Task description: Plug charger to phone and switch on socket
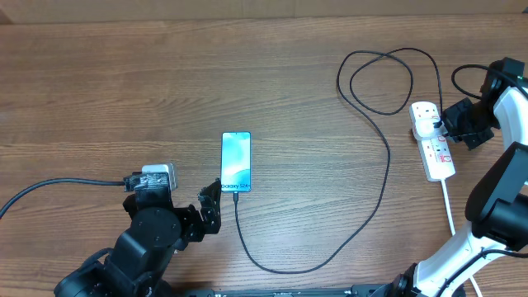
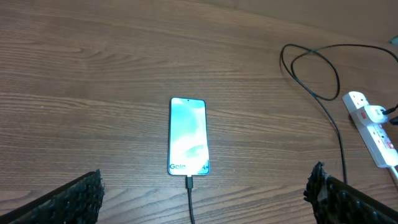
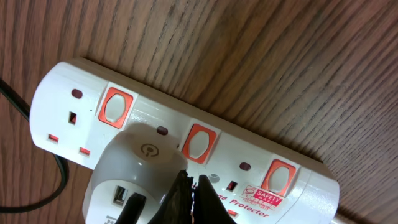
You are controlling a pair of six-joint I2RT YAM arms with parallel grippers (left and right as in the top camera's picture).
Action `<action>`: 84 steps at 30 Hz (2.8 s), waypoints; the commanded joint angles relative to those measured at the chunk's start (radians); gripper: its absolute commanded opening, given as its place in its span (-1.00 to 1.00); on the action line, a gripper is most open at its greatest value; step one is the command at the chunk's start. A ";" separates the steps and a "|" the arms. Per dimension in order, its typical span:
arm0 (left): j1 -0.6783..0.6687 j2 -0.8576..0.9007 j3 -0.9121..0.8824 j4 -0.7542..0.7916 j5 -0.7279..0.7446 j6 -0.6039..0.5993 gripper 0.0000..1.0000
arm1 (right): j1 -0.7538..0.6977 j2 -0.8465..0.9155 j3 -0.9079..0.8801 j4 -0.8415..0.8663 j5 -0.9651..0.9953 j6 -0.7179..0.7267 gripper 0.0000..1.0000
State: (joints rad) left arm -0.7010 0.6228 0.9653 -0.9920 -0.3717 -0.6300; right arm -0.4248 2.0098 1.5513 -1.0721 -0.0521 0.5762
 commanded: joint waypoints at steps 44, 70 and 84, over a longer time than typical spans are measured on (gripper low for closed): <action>-0.008 -0.002 -0.008 0.000 -0.020 -0.013 0.99 | 0.031 -0.288 0.159 -0.227 0.164 0.082 -0.92; 0.435 -0.035 -0.008 0.000 -0.020 -0.013 0.99 | 0.068 -0.969 0.159 0.541 -0.496 0.131 -0.92; 0.738 -0.357 -0.008 0.000 -0.020 -0.013 0.99 | 0.352 -0.986 0.156 0.411 -0.377 -0.064 -0.91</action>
State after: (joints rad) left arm 0.0002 0.3153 0.9607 -0.9958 -0.3798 -0.6300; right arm -0.1162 1.0405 1.7081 -0.6563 -0.4824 0.5743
